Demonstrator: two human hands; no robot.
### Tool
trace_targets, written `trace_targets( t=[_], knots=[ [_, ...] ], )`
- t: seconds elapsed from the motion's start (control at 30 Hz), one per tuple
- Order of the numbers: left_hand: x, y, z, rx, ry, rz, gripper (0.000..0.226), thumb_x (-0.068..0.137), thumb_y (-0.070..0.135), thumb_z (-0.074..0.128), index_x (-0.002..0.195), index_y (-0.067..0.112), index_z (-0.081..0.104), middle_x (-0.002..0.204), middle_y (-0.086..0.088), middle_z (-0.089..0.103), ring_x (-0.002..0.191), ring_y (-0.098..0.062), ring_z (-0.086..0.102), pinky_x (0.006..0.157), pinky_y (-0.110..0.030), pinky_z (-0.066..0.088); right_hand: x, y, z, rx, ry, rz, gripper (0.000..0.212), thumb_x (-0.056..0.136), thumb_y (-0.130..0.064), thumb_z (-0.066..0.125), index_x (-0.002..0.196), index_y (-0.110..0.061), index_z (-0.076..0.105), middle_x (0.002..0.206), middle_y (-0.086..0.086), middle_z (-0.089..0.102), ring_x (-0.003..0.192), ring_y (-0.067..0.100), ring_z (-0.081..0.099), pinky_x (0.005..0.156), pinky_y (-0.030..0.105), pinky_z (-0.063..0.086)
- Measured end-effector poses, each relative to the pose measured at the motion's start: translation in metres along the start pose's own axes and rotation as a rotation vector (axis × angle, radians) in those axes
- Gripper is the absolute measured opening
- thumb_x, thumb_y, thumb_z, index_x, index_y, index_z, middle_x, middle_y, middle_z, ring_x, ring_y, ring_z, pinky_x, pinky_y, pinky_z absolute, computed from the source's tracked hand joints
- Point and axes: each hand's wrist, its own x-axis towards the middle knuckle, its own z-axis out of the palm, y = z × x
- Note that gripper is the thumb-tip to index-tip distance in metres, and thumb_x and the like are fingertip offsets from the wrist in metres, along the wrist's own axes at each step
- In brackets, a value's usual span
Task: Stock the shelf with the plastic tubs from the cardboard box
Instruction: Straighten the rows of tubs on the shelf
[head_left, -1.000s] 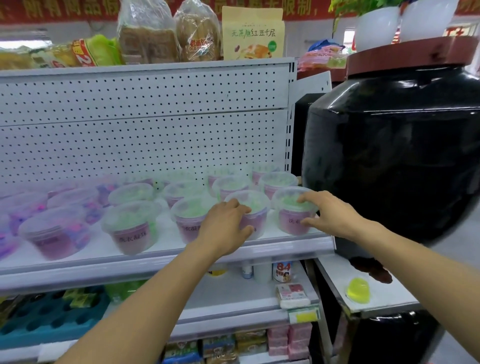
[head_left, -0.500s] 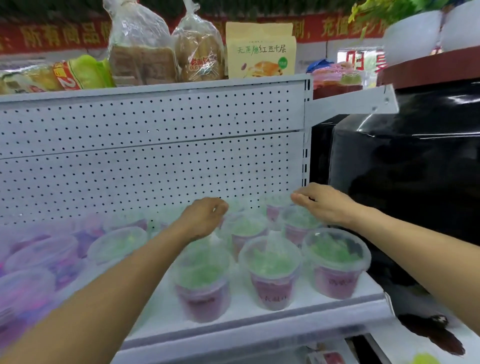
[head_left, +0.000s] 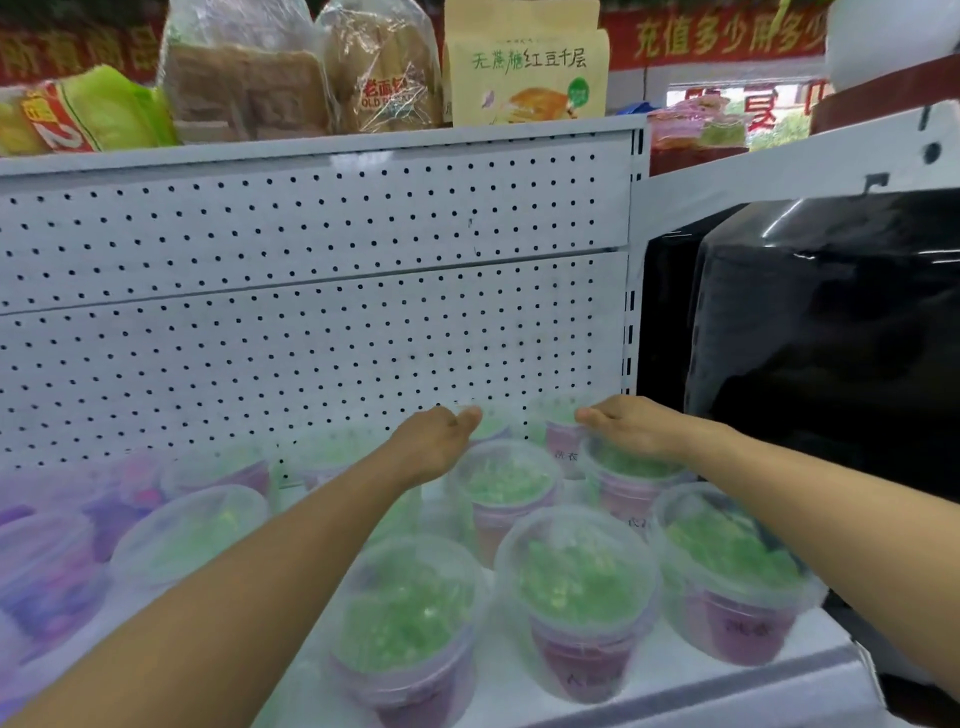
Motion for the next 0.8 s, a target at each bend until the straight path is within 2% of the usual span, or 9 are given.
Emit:
trace_targets(
  t=[0.1, 0.2, 0.27, 0.3, 0.33, 0.37, 0.43, 0.57, 0.8],
  knots=[
    [0.007, 0.002, 0.005, -0.027, -0.023, -0.010, 0.061, 0.093, 0.066, 0.018, 0.077, 0.012, 0.041, 0.077, -0.006, 0.045, 0.069, -0.021, 0.042, 0.068, -0.033, 0.035, 0.002, -0.001, 0.003, 0.009, 0.008, -0.010, 0.054, 0.098, -0.054, 0.028, 0.104, -0.014, 0.065, 0.110, -0.003, 0.059, 0.108, 0.020, 0.055, 0.094, 0.033, 0.042],
    [0.009, 0.000, 0.007, -0.010, -0.061, -0.017, 0.076, 0.087, 0.075, 0.014, 0.080, 0.009, 0.052, 0.085, -0.009, 0.056, 0.076, -0.024, 0.051, 0.080, -0.035, 0.042, 0.002, -0.002, 0.003, 0.017, 0.022, -0.019, 0.042, 0.098, -0.052, 0.030, 0.081, -0.027, 0.058, 0.102, -0.006, 0.055, 0.098, 0.017, 0.053, 0.089, 0.032, 0.041],
    [0.006, -0.002, 0.005, -0.039, -0.085, -0.023, 0.087, 0.084, 0.077, 0.015, 0.101, 0.007, 0.064, 0.110, -0.008, 0.063, 0.099, -0.026, 0.058, 0.096, -0.038, 0.042, -0.004, -0.005, 0.001, 0.023, 0.011, -0.031, 0.043, 0.097, -0.053, 0.031, 0.071, -0.024, 0.050, 0.093, -0.003, 0.055, 0.092, 0.021, 0.055, 0.084, 0.035, 0.042],
    [0.002, -0.002, 0.004, -0.062, -0.091, -0.019, 0.083, 0.087, 0.075, 0.018, 0.114, 0.012, 0.064, 0.123, -0.005, 0.059, 0.111, -0.026, 0.054, 0.100, -0.038, 0.038, -0.007, -0.006, 0.000, 0.031, 0.005, -0.044, 0.045, 0.095, -0.055, 0.032, 0.074, -0.020, 0.052, 0.092, 0.001, 0.057, 0.093, 0.026, 0.057, 0.084, 0.038, 0.043],
    [-0.003, -0.002, 0.002, -0.084, -0.085, 0.005, 0.073, 0.090, 0.070, 0.022, 0.122, 0.017, 0.060, 0.130, -0.002, 0.054, 0.118, -0.024, 0.050, 0.100, -0.035, 0.034, -0.011, -0.006, -0.001, 0.039, 0.004, -0.061, 0.049, 0.091, -0.058, 0.033, 0.087, -0.017, 0.059, 0.102, 0.006, 0.060, 0.103, 0.031, 0.058, 0.090, 0.042, 0.044],
    [-0.010, -0.003, 0.001, -0.101, -0.068, 0.044, 0.062, 0.093, 0.064, 0.027, 0.125, 0.021, 0.058, 0.133, -0.001, 0.052, 0.122, -0.021, 0.047, 0.097, -0.031, 0.032, -0.015, -0.005, -0.004, 0.043, 0.015, -0.079, 0.055, 0.088, -0.061, 0.034, 0.110, -0.018, 0.061, 0.122, 0.009, 0.057, 0.117, 0.031, 0.054, 0.100, 0.045, 0.042],
    [-0.025, -0.005, -0.003, -0.113, -0.022, 0.134, 0.052, 0.094, 0.058, 0.037, 0.134, 0.028, 0.052, 0.143, 0.005, 0.046, 0.129, -0.016, 0.044, 0.096, -0.026, 0.030, -0.028, -0.001, -0.012, 0.032, 0.016, -0.087, 0.064, 0.086, -0.063, 0.042, 0.138, -0.027, 0.047, 0.148, 0.002, 0.041, 0.133, 0.021, 0.042, 0.111, 0.043, 0.035],
    [-0.054, -0.007, -0.006, 0.003, -0.079, 0.195, 0.052, 0.086, 0.065, 0.047, 0.125, 0.033, 0.060, 0.142, 0.010, 0.049, 0.126, -0.012, 0.047, 0.100, -0.028, 0.036, -0.057, 0.007, -0.032, -0.038, -0.061, -0.037, 0.059, 0.083, -0.059, 0.057, 0.136, -0.033, 0.049, 0.150, -0.011, 0.036, 0.138, 0.013, 0.034, 0.114, 0.036, 0.029],
    [-0.066, -0.003, -0.001, 0.159, -0.072, 0.207, 0.053, 0.079, 0.056, 0.066, 0.122, 0.026, 0.063, 0.138, 0.007, 0.051, 0.112, -0.012, 0.055, 0.090, -0.026, 0.041, -0.082, -0.005, -0.027, -0.075, -0.080, -0.026, 0.056, 0.078, -0.044, 0.074, 0.129, -0.030, 0.058, 0.144, -0.007, 0.044, 0.122, 0.016, 0.051, 0.100, 0.027, 0.038]
  ],
)
